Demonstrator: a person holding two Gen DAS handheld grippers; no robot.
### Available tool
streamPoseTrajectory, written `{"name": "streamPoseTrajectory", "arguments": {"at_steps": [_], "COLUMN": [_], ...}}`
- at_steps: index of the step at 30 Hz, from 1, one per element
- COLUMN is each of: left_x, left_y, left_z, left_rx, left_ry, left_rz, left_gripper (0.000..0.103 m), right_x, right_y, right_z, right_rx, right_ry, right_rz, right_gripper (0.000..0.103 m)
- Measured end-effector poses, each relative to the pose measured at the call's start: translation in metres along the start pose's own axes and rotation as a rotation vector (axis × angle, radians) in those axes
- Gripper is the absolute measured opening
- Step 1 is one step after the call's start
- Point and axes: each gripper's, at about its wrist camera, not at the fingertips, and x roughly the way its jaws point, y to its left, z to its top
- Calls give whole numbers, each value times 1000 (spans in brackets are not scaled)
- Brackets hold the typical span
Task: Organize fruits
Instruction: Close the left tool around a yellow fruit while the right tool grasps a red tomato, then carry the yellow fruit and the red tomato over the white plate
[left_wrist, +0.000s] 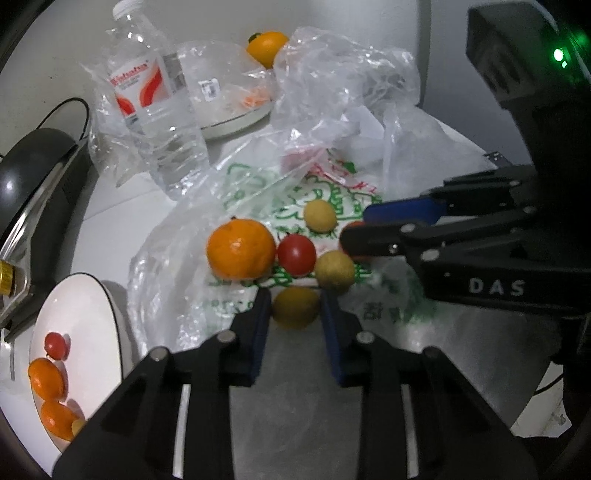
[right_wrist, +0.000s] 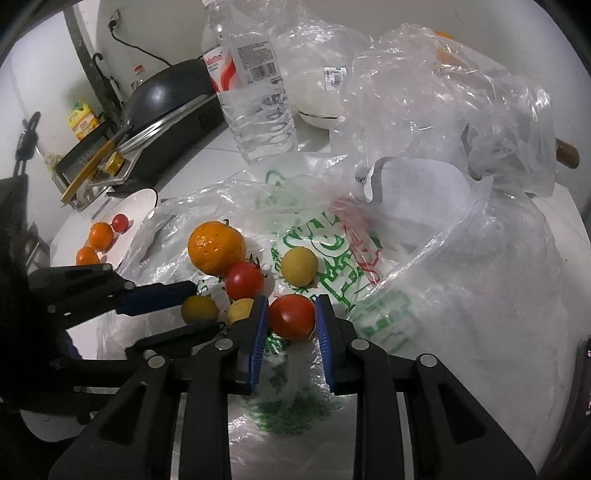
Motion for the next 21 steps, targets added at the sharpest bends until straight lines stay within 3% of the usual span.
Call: {"name": "streamPoseTrajectory", "arguments": {"at_steps": [10,21], "left_x": [-27,-61], "left_y": [3,12], "left_z": [1,-6], "left_rx": [2,-1], "left_ry": [-58,-120], "left_rz": [5,23], "left_gripper": [28,28], "right_x": [2,-2], "right_y": [-2,11], "right_z": [-1,-5], "right_rx": [42,6], "right_ry": [-6,-18], "right_rz": [-6,-80], "right_gripper": [29,30]}}
